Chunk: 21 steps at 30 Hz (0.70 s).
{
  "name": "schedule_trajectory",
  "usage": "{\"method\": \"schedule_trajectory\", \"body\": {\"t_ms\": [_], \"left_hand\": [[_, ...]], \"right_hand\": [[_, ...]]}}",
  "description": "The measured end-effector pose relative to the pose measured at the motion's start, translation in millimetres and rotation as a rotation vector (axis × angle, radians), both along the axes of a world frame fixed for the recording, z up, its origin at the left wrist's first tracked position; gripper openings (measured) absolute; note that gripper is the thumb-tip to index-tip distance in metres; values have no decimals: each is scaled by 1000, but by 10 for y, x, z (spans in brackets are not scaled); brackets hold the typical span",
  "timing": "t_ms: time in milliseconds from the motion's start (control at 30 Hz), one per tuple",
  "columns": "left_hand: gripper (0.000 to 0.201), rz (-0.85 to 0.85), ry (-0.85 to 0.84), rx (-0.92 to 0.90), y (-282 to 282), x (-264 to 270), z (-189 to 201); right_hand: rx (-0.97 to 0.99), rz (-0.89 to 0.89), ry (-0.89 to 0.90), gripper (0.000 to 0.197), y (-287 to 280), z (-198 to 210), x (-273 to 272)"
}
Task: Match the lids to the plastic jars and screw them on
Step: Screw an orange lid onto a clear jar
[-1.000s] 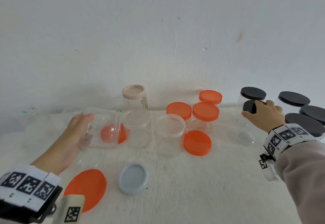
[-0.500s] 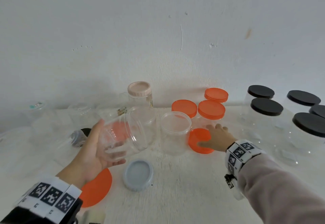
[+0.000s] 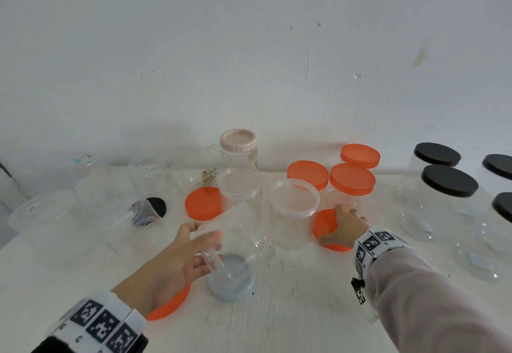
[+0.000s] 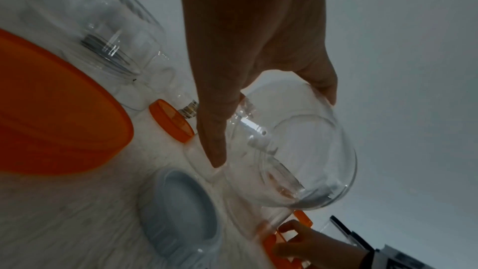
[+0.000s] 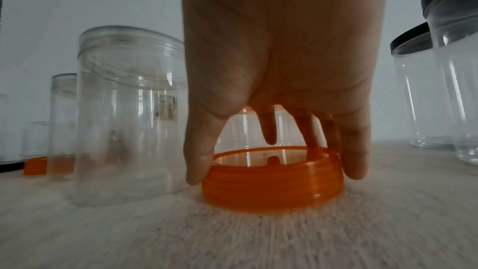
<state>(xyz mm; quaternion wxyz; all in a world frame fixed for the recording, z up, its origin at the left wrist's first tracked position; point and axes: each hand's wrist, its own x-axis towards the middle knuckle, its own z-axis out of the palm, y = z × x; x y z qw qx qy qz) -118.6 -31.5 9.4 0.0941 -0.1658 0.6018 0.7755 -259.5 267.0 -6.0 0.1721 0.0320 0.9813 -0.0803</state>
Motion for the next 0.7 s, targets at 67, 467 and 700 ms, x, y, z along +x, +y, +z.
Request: {"method": "schedule_trajectory", "body": {"t_ms": [67, 467, 700], "left_hand": [[94, -59, -9, -3, 34, 30, -21], [80, -401, 31, -410, 582, 109, 97], [95, -468, 39, -619, 898, 7, -10]], "right_hand": [[-18, 5, -3, 101, 46, 22, 0], [-57, 30, 4, 116, 459, 132, 149], [-64, 121, -49, 113, 608, 258, 295]]}}
